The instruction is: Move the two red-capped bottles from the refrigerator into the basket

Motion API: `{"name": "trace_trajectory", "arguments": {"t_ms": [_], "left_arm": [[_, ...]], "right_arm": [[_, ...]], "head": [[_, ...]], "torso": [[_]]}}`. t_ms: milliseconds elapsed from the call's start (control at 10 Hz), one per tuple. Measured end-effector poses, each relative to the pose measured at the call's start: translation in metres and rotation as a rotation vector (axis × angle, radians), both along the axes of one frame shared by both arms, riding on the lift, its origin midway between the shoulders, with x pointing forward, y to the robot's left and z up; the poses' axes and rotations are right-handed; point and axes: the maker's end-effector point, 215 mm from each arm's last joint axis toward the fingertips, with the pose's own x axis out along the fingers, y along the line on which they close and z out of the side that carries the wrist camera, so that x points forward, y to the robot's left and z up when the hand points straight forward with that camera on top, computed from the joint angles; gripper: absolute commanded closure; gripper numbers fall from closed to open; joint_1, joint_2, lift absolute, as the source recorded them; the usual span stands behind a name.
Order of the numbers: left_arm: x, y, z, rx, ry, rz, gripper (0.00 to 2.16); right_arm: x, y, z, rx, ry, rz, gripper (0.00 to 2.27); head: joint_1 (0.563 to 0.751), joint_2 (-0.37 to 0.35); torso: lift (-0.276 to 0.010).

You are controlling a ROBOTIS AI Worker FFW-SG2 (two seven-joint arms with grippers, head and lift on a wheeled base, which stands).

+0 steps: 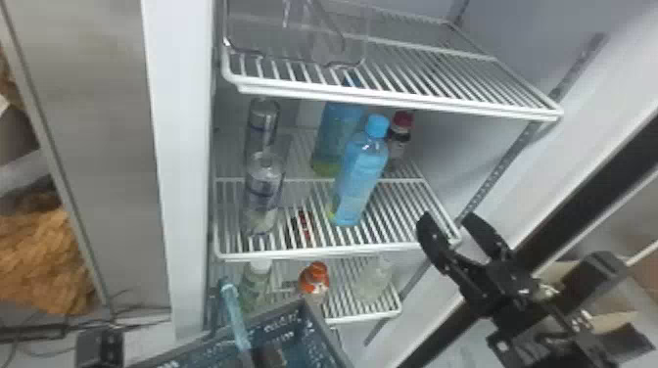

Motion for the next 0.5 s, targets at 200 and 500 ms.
{"name": "trace_trajectory", "arguments": {"t_ms": [200,500], "left_arm": [[-0.001,-0.002,0.0,-0.003,0.001,-0.005,1.17],[-0.002,-0.003,0.001,-0.007,0.005,-0.006,1.17]], "right_arm": [[0.018,-0.011,0.0,-0.017,-0.011,-0.026,0.13],[0.053,-0.021,-0.001,-0.041,-0.014,-0.043,0.13]], "head": [[0.695,-0.35],[0.695,-0.35]], "torso": [[0.0],[0.0]]}}
